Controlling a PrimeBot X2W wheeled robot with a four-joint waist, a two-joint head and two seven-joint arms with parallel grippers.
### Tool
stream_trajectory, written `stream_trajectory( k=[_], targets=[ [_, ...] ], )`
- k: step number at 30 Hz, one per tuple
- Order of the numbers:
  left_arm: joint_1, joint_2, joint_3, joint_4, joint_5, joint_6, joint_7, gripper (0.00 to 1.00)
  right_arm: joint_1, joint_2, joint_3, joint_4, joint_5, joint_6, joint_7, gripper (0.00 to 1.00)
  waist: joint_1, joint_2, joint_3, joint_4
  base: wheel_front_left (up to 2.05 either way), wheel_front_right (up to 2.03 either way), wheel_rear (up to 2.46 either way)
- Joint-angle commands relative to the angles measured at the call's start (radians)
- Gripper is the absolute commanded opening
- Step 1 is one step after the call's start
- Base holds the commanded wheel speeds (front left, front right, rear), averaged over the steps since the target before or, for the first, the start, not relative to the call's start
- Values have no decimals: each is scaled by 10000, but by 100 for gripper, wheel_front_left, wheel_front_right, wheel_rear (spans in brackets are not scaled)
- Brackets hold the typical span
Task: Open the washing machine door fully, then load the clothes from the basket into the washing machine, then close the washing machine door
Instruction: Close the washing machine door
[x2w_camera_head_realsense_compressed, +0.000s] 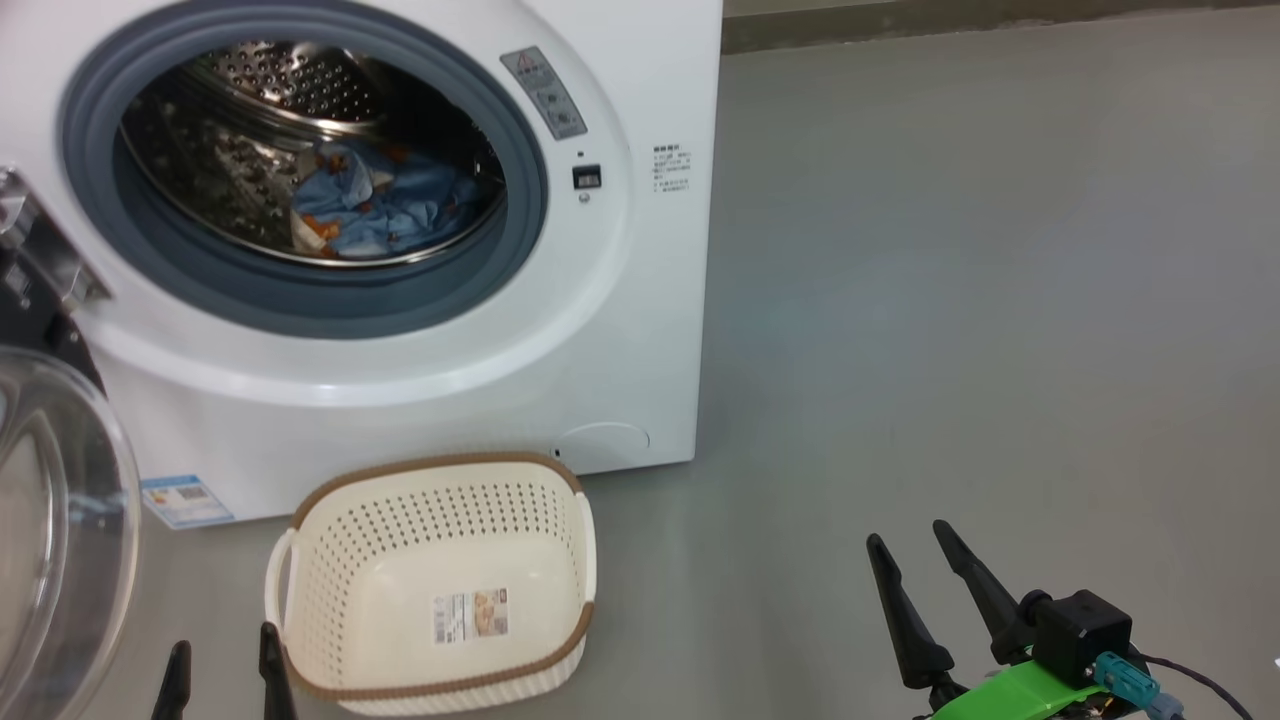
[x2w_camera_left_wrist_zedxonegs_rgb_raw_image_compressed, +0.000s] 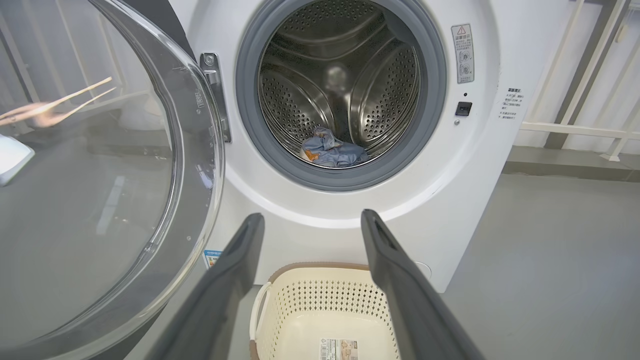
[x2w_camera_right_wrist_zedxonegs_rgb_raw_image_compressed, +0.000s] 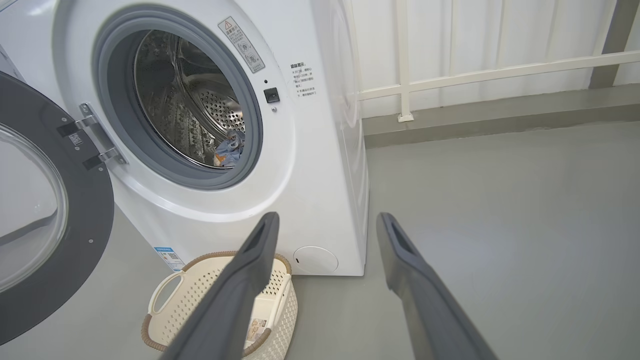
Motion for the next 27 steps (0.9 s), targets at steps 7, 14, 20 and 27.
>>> stream_trajectory(
  k=[7, 14, 20, 27],
  targets=[
    [-492, 32, 338, -221, 13, 0, -91, 100, -101, 12, 151, -260, 59, 29, -120, 100, 0, 0, -10, 59, -123, 123, 0],
    [-454, 32, 326, -314, -34, -74, -91, 100, -71, 12, 180, -282, 25, 29, -120, 100, 0, 0, -79, 95, -29, 29, 0],
    [-352, 32, 279, -349, -23, -125, -91, 100, -82, 12, 199, -291, -15, 29, -120, 100, 0, 0, -112, 67, 0, 0, 0],
    [-297, 32, 228, -356, -13, -80, -91, 100, -21, 12, 153, -289, -48, 29, -120, 100, 0, 0, -157, 107, 0, 0, 0]
  ],
)
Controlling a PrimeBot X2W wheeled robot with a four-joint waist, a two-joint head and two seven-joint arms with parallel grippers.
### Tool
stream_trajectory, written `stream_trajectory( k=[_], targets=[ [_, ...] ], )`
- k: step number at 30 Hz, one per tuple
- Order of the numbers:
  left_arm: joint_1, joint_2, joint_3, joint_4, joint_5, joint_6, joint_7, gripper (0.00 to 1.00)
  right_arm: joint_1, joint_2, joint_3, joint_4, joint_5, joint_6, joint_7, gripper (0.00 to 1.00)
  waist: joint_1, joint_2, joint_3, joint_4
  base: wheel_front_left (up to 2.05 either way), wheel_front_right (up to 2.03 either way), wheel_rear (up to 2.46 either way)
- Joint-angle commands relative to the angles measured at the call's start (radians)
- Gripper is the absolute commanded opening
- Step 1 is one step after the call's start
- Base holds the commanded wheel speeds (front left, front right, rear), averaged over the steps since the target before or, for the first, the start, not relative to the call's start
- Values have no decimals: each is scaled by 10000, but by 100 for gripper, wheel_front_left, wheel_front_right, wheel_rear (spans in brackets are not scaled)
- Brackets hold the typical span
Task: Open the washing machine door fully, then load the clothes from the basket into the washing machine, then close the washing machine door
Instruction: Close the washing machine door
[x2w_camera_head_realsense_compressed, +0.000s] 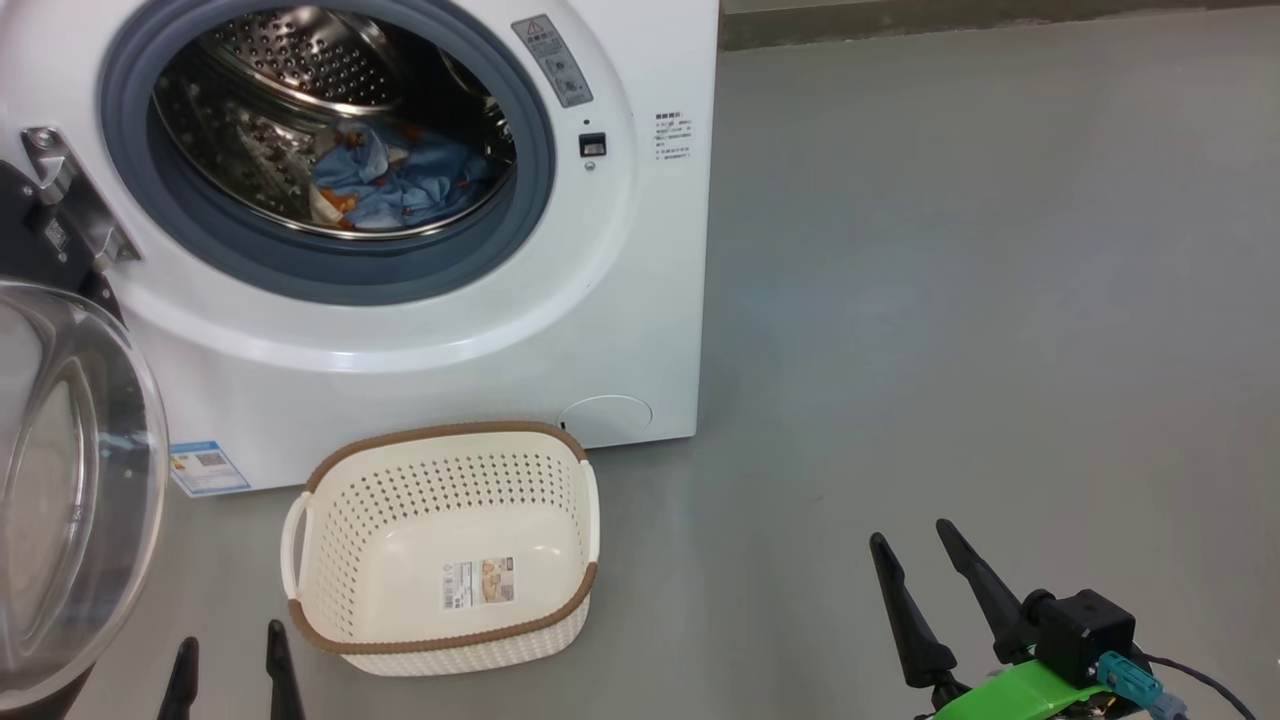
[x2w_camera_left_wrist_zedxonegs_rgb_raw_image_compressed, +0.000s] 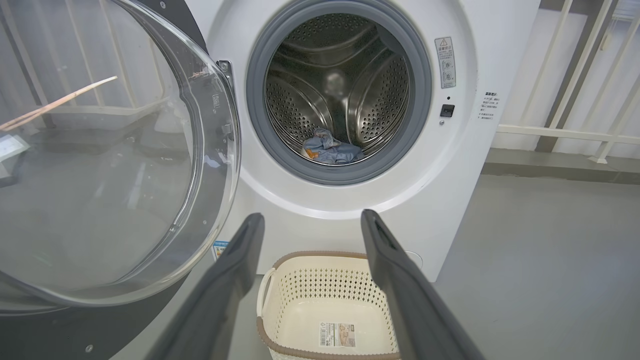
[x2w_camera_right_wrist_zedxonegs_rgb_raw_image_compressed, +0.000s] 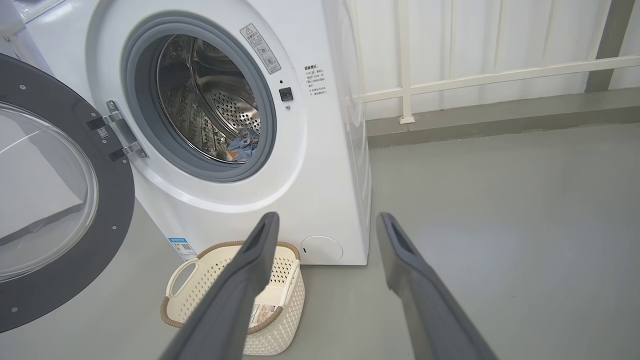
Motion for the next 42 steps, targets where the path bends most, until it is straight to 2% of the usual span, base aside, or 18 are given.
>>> stream_trajectory(
  k=[1, 13, 28, 42],
  targets=[
    [-293, 35, 288, -294, -12, 14, -91, 100, -18, 12, 190, -286, -51, 29, -120, 100, 0, 0, -6, 41, 0, 0, 0],
    [-218, 35, 256, -252, -91, 68, -91, 100, 75, 12, 212, -364, -173, 29, -120, 100, 0, 0, -152, 779, 0, 0, 0],
    [-62, 35, 422, -220, -215, 214, -91, 100, 166, 13, 294, -390, -206, 29, -120, 100, 0, 0, -290, 2488, 0, 0, 0],
    [66, 35, 532, -319, -301, 606, -92, 100, 246, 13, 404, -450, -296, 29, -120, 100, 0, 0, -376, 3978, 0, 0, 0]
  ],
)
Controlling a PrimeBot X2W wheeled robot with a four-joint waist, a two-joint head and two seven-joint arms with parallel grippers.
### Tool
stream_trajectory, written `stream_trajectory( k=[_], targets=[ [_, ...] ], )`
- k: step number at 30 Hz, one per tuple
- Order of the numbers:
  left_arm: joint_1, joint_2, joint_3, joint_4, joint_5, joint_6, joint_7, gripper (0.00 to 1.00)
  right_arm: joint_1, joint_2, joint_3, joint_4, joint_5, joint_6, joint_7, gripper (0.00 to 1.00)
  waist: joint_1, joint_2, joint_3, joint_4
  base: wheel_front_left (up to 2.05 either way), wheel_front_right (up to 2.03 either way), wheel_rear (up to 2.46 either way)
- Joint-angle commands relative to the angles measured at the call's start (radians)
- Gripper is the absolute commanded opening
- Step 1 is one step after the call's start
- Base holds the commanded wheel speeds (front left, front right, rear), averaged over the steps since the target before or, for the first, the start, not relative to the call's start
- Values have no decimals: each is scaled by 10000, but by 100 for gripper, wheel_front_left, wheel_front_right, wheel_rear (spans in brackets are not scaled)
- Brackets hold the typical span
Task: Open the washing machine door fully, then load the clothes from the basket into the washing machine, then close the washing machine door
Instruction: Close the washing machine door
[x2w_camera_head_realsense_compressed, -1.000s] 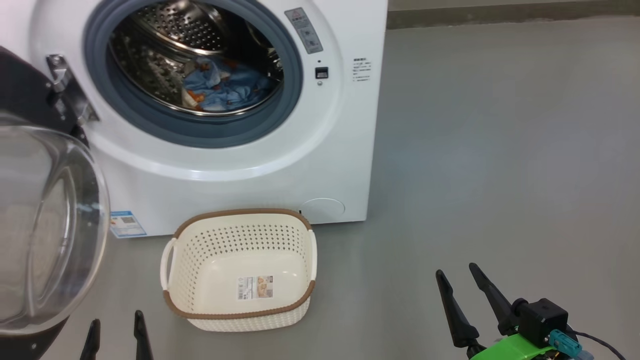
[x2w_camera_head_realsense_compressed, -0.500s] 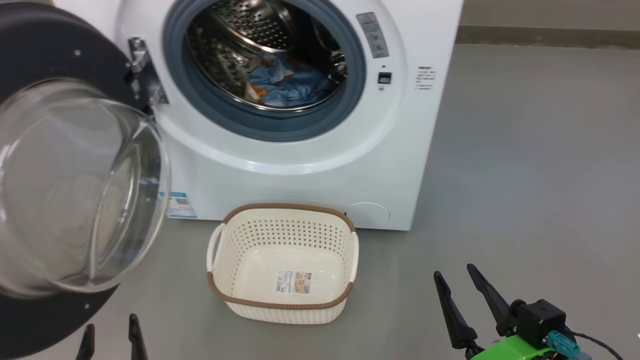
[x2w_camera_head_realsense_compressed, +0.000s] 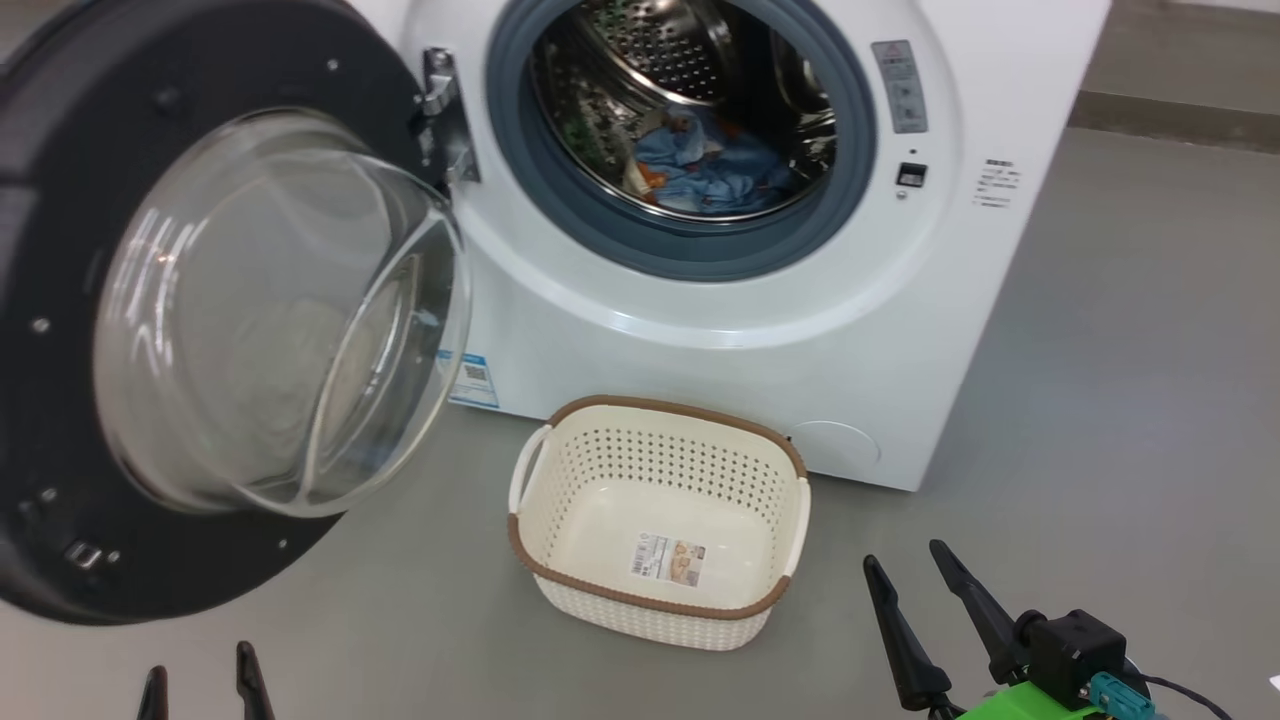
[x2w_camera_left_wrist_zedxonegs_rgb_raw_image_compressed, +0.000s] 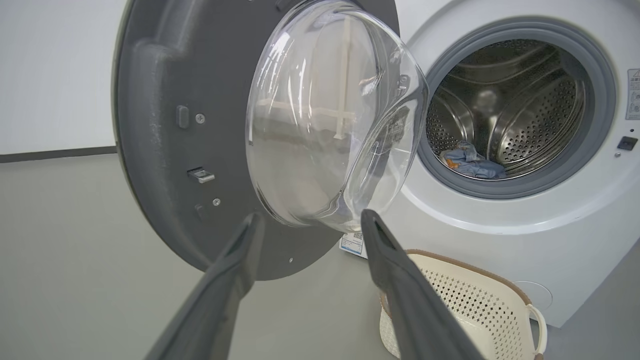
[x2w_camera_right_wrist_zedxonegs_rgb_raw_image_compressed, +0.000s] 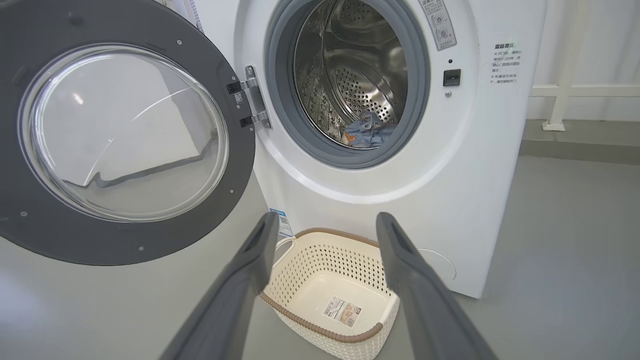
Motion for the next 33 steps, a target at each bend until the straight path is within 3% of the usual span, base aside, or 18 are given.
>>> stream_trajectory(
  k=[1, 15, 33],
  targets=[
    [-157, 37, 342, -290, -33, 149, -92, 100, -96, 7, 288, -294, -127, 29, -120, 100, 0, 0, -53, 464, 0, 0, 0],
    [-92, 37, 496, -330, -51, 373, -92, 100, -126, 7, 412, -278, -114, 29, -120, 100, 0, 0, -97, 1730, 0, 0, 0],
    [242, 37, 674, -784, -480, 941, -92, 100, -1012, 7, 1070, 257, -147, 29, -120, 100, 0, 0, 186, 1946, 0, 0, 0]
  ],
)
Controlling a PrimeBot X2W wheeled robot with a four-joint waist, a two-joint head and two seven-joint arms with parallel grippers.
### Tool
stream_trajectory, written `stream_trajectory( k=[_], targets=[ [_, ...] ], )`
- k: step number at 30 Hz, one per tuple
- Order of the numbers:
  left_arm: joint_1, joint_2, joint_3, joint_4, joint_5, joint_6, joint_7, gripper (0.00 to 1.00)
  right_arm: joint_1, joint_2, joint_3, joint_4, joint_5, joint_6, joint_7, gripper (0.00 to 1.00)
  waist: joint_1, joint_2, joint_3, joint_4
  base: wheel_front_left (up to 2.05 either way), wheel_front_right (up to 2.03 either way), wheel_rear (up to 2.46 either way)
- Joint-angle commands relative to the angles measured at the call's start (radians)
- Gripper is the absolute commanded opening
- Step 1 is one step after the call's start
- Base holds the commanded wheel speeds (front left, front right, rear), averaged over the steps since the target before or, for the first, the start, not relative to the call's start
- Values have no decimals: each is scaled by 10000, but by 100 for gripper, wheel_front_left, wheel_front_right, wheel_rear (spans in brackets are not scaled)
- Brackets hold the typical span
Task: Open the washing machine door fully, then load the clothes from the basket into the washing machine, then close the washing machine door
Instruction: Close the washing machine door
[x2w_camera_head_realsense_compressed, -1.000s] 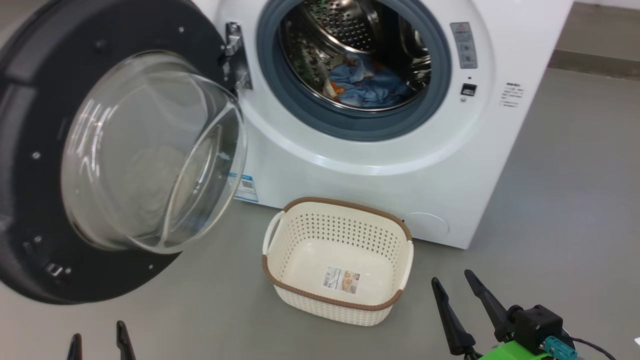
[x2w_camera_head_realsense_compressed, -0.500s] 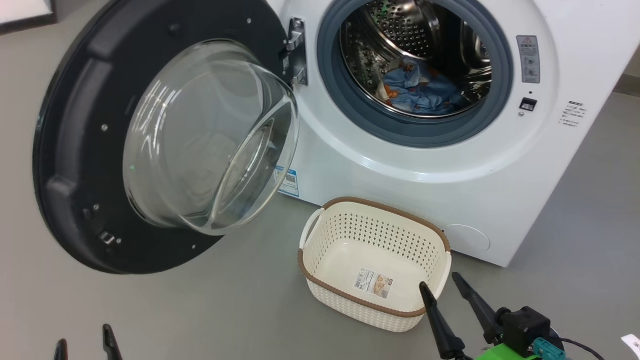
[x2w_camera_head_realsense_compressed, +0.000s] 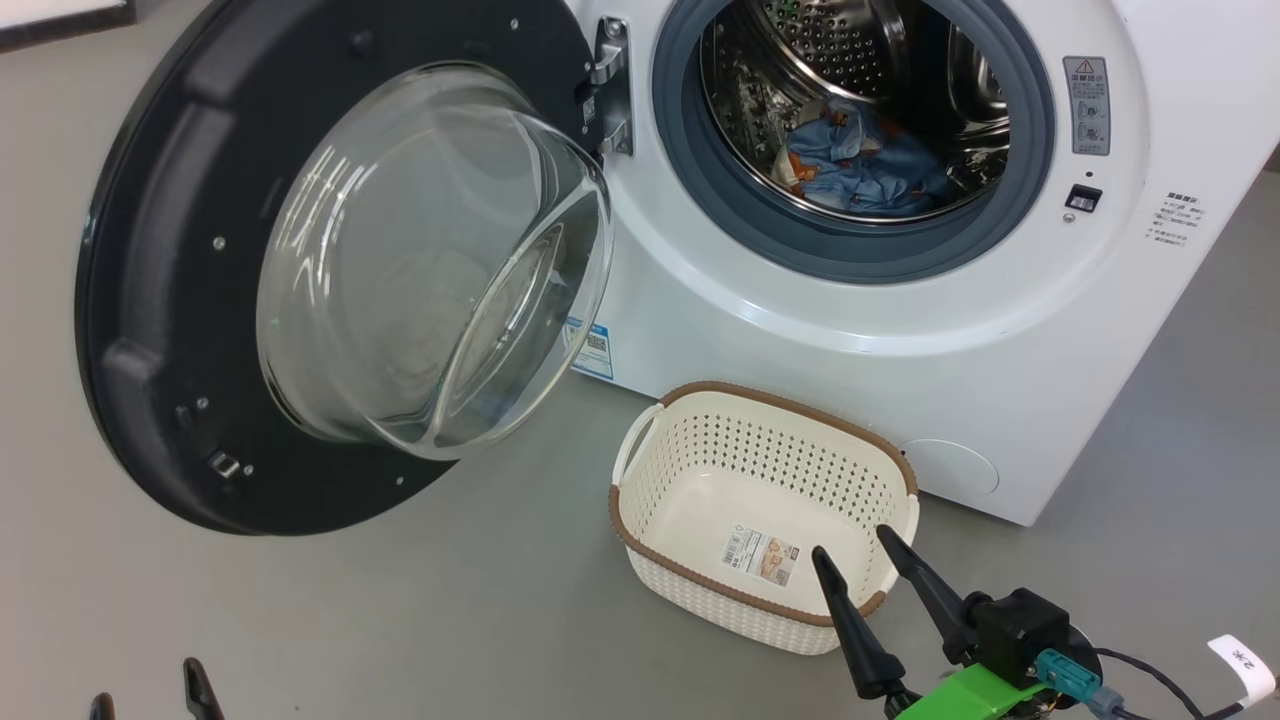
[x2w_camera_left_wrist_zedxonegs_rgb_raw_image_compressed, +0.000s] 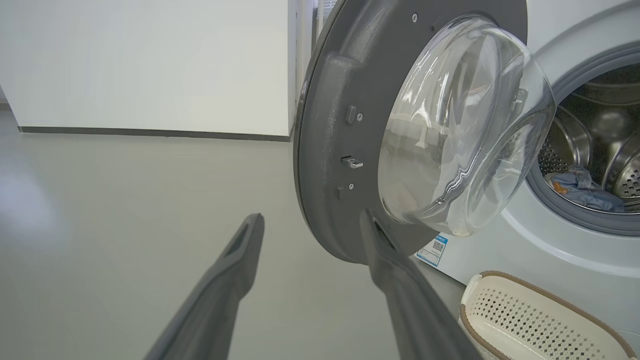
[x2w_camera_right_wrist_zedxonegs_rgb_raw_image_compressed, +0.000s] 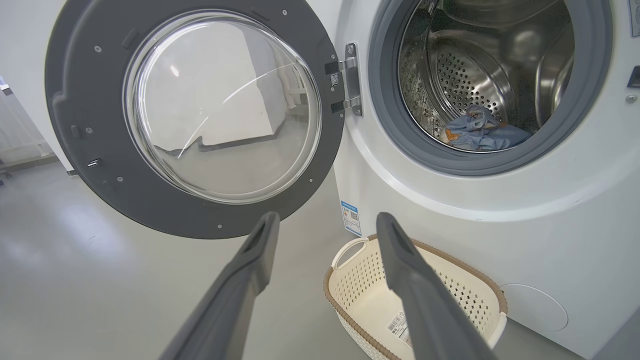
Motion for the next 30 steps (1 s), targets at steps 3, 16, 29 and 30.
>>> stream_trajectory(
  k=[3, 16, 29, 30],
  targets=[
    [-154, 39, 345, -275, -39, 91, -92, 100, -374, 9, 243, -167, -55, 29, -120, 100, 0, 0, -19, -14, 0, 0, 0],
    [-132, 39, 265, -208, 93, -10, -92, 66, -187, 9, 119, -238, -26, 29, -120, 100, 0, 0, -154, -96, 0, 0, 0],
    [-305, 39, 800, -31, -543, -785, -92, 0, -69, 9, 35, -335, 6, 29, -120, 100, 0, 0, -175, -110, 0, 0, 0],
    [-369, 39, 956, -22, -708, -889, -92, 0, -54, 9, 26, -344, 10, 29, -120, 100, 0, 0, -181, -112, 0, 0, 0]
  ],
)
